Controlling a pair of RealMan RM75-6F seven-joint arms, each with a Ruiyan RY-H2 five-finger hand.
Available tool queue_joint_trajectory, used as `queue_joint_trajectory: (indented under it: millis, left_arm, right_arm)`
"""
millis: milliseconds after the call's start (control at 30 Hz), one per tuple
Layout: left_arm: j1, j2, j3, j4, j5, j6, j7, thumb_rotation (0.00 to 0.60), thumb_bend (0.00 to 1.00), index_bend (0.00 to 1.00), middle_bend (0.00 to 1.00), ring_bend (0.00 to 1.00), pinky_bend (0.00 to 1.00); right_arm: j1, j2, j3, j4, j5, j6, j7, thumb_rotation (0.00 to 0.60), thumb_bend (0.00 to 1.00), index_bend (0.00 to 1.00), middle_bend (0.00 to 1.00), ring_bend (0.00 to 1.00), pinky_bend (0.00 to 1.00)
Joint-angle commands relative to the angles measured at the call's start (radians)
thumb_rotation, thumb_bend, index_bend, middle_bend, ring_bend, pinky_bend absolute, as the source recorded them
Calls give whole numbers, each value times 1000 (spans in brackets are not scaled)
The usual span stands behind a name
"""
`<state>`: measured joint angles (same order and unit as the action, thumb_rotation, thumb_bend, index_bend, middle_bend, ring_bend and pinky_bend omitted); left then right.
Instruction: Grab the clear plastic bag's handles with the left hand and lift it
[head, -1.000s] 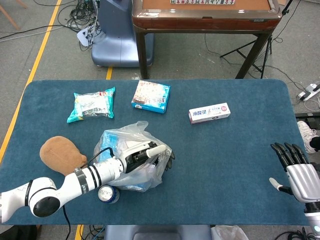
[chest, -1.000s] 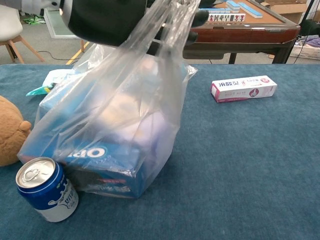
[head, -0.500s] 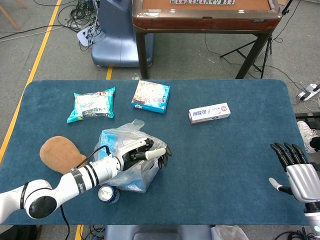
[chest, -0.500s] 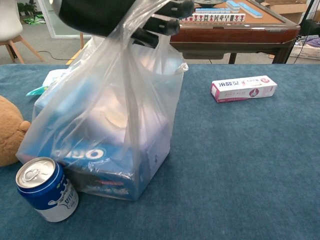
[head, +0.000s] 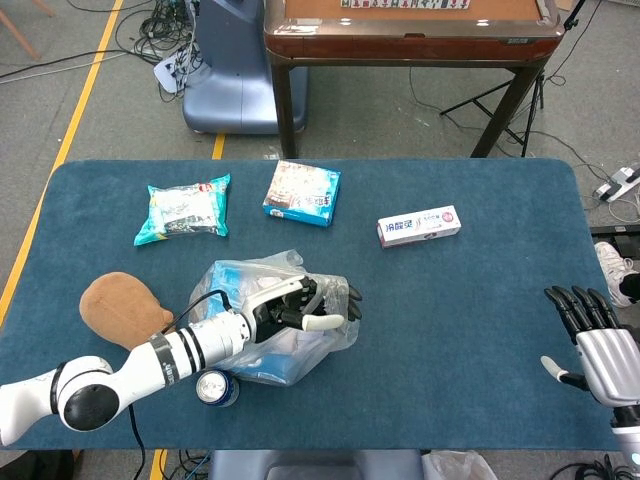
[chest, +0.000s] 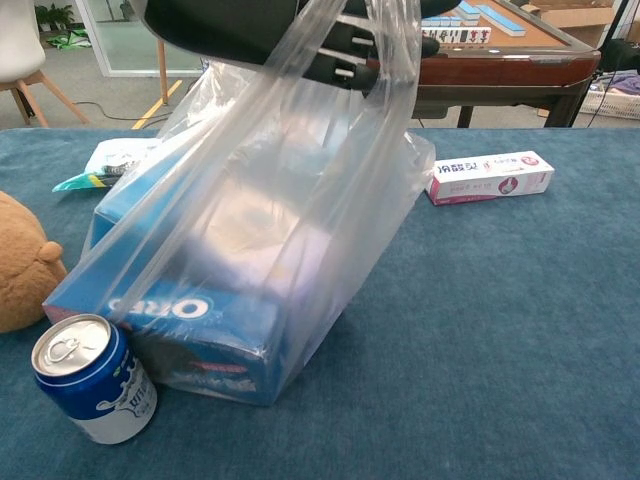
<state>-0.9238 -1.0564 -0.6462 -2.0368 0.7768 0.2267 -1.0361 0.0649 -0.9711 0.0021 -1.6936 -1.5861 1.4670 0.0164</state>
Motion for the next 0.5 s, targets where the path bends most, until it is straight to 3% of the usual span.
queue_joint_trajectory:
  millis: [33,133,333,500]
  left_arm:
    - [0,-7,3,5,-11,6,15,429,173,258,322,238,224]
    - [-5,-14,15,9,-17,27,41,356,173,240,306,222,135]
    - [-15,-24,52,7,-25,104,109,356,172,240,306,222,123]
    - [-4,-9,27,-26,-67,86,84,357,172,240,306,222,180]
  right_arm:
    - [0,0,0,0,0,0,1,600,189,0,95,0,50]
    - [0,0,0,1,-1,-1,2,600,189,0,95,0,50]
    - [1,0,-1,1,-2,-3,2,600,188,0,95,0,50]
    - [1,1,0,-2,1,-5,-3,600,189,0,95,0,50]
